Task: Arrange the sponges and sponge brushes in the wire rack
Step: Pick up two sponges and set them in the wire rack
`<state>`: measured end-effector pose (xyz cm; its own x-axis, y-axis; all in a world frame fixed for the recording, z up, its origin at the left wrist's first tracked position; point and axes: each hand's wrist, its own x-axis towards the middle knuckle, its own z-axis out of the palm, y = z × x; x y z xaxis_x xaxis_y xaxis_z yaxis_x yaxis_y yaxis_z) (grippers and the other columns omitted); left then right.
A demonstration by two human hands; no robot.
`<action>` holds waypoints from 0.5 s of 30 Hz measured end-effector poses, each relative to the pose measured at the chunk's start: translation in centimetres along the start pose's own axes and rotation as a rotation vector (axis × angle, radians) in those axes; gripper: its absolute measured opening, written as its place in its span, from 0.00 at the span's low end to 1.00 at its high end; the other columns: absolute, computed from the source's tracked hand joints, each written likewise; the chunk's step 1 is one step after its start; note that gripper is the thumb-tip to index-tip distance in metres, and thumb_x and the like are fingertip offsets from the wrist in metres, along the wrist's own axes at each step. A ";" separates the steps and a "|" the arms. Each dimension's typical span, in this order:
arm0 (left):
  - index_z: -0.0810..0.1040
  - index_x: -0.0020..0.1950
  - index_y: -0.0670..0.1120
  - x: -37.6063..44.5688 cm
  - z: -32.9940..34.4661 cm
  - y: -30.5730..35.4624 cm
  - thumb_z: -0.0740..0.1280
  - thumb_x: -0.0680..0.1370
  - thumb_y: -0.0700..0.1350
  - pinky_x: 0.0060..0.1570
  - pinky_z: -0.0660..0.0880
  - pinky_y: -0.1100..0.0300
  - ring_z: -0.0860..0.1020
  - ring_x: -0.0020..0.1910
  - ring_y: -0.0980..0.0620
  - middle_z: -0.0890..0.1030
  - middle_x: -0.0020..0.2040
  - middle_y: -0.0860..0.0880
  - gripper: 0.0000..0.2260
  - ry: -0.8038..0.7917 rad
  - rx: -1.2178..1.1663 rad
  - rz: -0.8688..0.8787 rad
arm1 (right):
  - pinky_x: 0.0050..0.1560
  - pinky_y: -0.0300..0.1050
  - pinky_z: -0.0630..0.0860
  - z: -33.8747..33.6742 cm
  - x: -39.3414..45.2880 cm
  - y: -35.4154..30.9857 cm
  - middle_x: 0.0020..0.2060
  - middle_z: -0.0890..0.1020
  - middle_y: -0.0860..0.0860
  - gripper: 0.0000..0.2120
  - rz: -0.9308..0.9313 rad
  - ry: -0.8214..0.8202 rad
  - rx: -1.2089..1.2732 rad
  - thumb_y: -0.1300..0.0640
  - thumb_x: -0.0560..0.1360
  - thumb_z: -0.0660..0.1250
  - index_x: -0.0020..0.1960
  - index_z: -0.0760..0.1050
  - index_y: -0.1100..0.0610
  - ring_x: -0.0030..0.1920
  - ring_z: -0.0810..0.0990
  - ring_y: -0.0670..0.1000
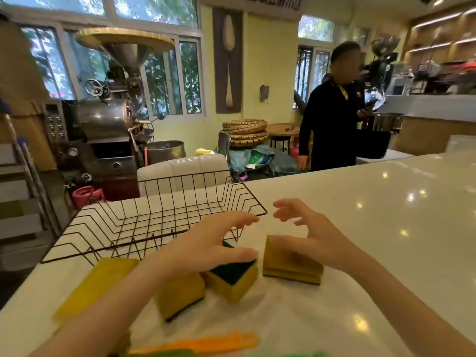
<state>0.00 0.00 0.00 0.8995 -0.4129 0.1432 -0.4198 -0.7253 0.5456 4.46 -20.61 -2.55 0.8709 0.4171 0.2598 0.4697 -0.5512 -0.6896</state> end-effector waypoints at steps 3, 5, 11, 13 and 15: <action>0.64 0.66 0.59 0.1 1.1 -0.3 0.64 0.71 0.59 0.61 0.59 0.66 0.62 0.64 0.62 0.64 0.69 0.59 0.24 -0.156 0.220 0.001 | 0.60 0.40 0.66 0.3 -0.7 1.0 0.60 0.73 0.44 0.30 -0.002 -0.019 -0.112 0.43 0.65 0.71 0.63 0.64 0.44 0.61 0.70 0.45; 0.63 0.68 0.57 0.1 1.6 -0.6 0.64 0.71 0.59 0.63 0.59 0.64 0.60 0.68 0.58 0.60 0.72 0.56 0.26 -0.210 0.332 -0.013 | 0.62 0.43 0.68 0.6 -1.0 1.3 0.62 0.71 0.44 0.32 0.017 -0.054 -0.156 0.42 0.65 0.72 0.64 0.64 0.46 0.62 0.68 0.46; 0.60 0.69 0.58 0.0 1.8 -1.4 0.68 0.69 0.58 0.53 0.62 0.68 0.64 0.64 0.57 0.64 0.69 0.56 0.31 -0.301 0.375 -0.060 | 0.55 0.44 0.72 1.5 -1.1 1.9 0.58 0.70 0.44 0.34 0.054 -0.133 -0.292 0.38 0.62 0.71 0.63 0.62 0.45 0.57 0.70 0.48; 0.58 0.70 0.57 -0.1 1.8 -1.7 0.69 0.69 0.53 0.54 0.60 0.68 0.63 0.64 0.57 0.63 0.69 0.57 0.32 -0.329 0.401 -0.054 | 0.52 0.42 0.69 2.0 -1.2 2.3 0.57 0.69 0.44 0.34 0.016 -0.157 -0.383 0.39 0.63 0.71 0.64 0.61 0.46 0.56 0.69 0.48; 0.57 0.70 0.57 0.0 1.7 -1.9 0.69 0.70 0.48 0.55 0.60 0.67 0.62 0.66 0.57 0.62 0.70 0.57 0.33 -0.342 0.407 -0.046 | 0.53 0.41 0.66 2.3 -1.1 2.6 0.61 0.69 0.45 0.35 -0.011 -0.155 -0.446 0.40 0.63 0.71 0.65 0.61 0.47 0.56 0.68 0.47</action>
<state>0.54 0.44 -2.40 0.8557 -0.4823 -0.1874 -0.4551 -0.8739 0.1708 4.38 -20.87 -6.14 0.8498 0.5088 0.1381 0.5244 -0.7888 -0.3206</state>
